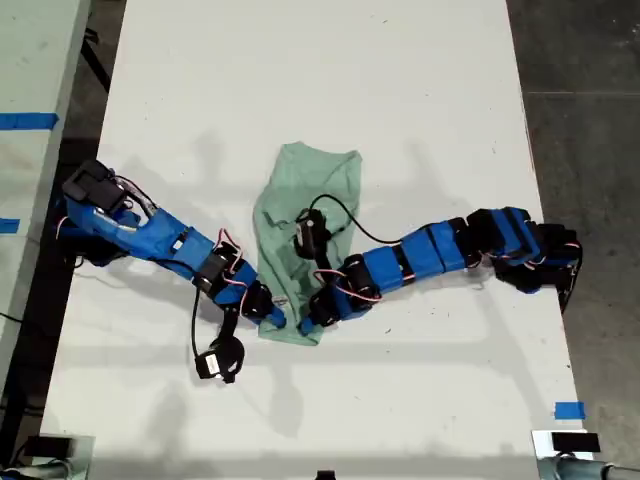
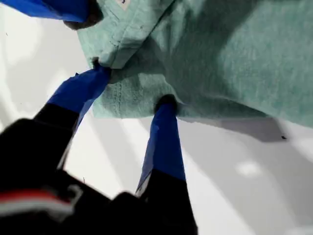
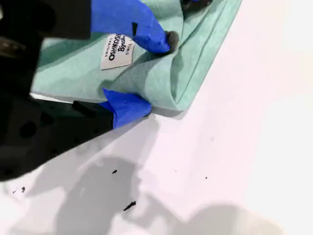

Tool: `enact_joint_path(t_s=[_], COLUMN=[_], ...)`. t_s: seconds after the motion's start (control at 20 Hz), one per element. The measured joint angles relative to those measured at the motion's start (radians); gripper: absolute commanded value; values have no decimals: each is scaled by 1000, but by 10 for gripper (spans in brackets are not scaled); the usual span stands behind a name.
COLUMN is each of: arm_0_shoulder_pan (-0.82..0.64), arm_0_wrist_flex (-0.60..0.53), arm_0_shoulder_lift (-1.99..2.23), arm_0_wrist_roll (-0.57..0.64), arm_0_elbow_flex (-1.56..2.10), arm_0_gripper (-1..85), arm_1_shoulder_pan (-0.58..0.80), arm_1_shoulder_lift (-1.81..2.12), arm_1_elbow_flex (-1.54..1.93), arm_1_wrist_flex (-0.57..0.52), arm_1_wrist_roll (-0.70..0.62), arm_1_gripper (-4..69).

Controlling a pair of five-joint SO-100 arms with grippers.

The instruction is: Fold tshirt

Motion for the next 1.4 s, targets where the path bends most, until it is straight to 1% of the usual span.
enact_joint_path(t_s=[0.1,0.15,0.2,0.25,0.3,0.35,0.7,0.85,1.1,1.25,1.4], arm_0_shoulder_pan=[0,0,0,0,0,0,14,58,150,161,153], arm_0_wrist_flex=[38,49,64,80,86,86,87,87,87,135,221], arm_0_shoulder_lift=[-5,-5,-5,-5,-5,-5,-55,-103,-121,-121,-72], arm_0_wrist_roll=[8,8,3,-9,-15,-17,-17,-17,-61,-66,-46], arm_0_elbow_flex=[-40,-51,-58,-66,-67,-67,-164,-255,-380,-443,-443], arm_0_gripper=[0,0,0,0,0,0,0,0,0,0,0], arm_1_shoulder_pan=[0,0,0,0,-2,-5,-26,-71,-158,-163,-138], arm_1_shoulder_lift=[0,0,0,0,0,-3,-3,-5,3,72,155], arm_1_elbow_flex=[0,0,0,0,0,0,0,0,0,2,2], arm_1_wrist_flex=[0,0,0,0,0,-2,-31,-52,-74,-37,-2], arm_1_wrist_roll=[0,0,5,5,6,9,12,12,25,9,-58], arm_1_gripper=[217,192,126,26,-1,-11,-11,-11,-11,-11,-11])
